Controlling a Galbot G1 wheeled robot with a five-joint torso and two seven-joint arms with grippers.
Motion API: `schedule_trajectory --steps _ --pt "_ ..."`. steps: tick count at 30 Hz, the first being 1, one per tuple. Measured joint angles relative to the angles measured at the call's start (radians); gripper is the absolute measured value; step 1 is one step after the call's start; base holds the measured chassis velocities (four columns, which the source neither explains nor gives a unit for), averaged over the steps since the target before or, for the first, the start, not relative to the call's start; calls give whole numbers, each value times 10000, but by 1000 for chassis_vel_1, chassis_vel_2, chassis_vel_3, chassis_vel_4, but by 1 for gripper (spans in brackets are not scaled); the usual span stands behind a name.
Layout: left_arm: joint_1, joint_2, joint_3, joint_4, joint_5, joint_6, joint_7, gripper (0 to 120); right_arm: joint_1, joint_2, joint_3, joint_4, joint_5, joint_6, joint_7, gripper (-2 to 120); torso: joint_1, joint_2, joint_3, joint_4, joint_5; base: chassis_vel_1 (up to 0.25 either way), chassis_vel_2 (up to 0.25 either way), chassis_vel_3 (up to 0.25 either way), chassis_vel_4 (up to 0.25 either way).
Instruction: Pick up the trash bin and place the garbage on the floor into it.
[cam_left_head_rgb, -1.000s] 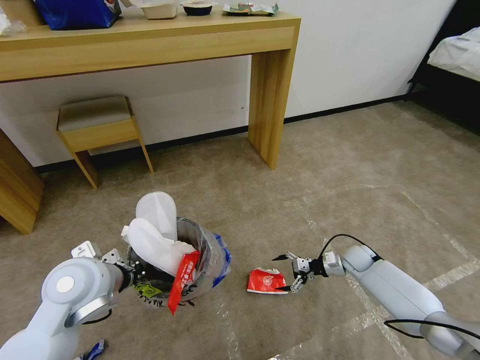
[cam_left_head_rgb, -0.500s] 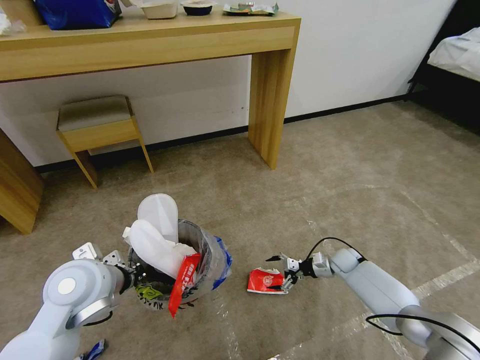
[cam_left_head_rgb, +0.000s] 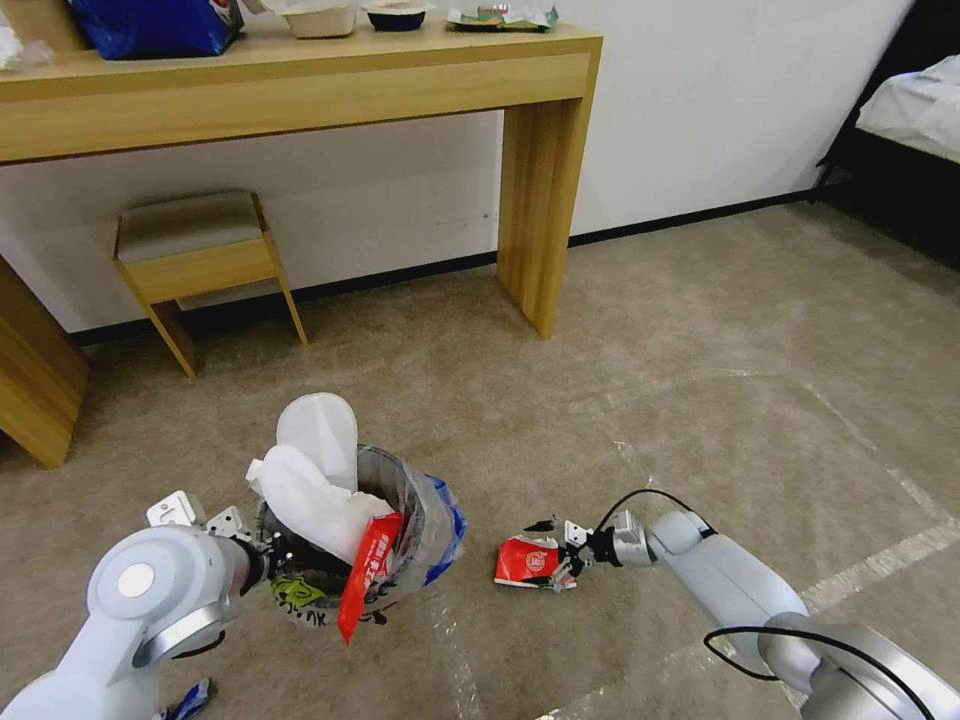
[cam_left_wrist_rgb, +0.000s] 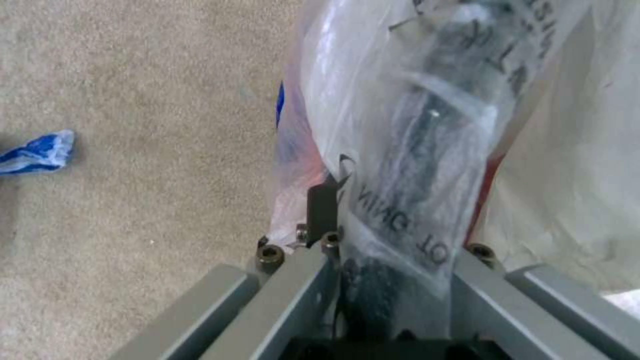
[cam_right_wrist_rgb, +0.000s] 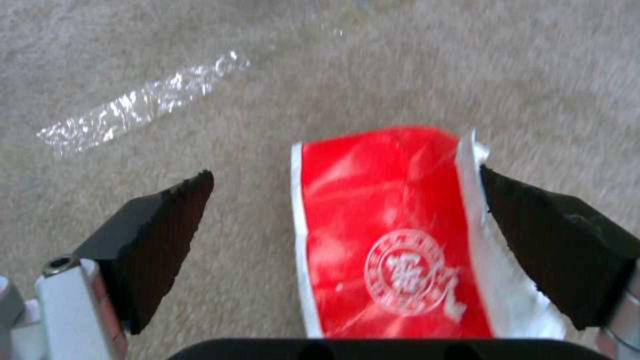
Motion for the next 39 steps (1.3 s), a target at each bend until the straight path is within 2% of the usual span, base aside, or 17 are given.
schedule_trajectory --steps 14,24,39 --pt "-116 -152 137 144 161 63 99 0 79 -27 445 -1018 -305 -31 288 100 -1 0 -1 1 -1 0 0 0 0" --pt "-236 -165 244 223 214 82 141 0 135 -223 513 -943 -279 -71 513 100 0 0 0 -1 -2 0 0 0 0" --pt "30 -133 161 -47 291 100 162 0 78 -173 522 -1127 -279 -150 735 100 0 0 0 0 -2 0 0 0 0"
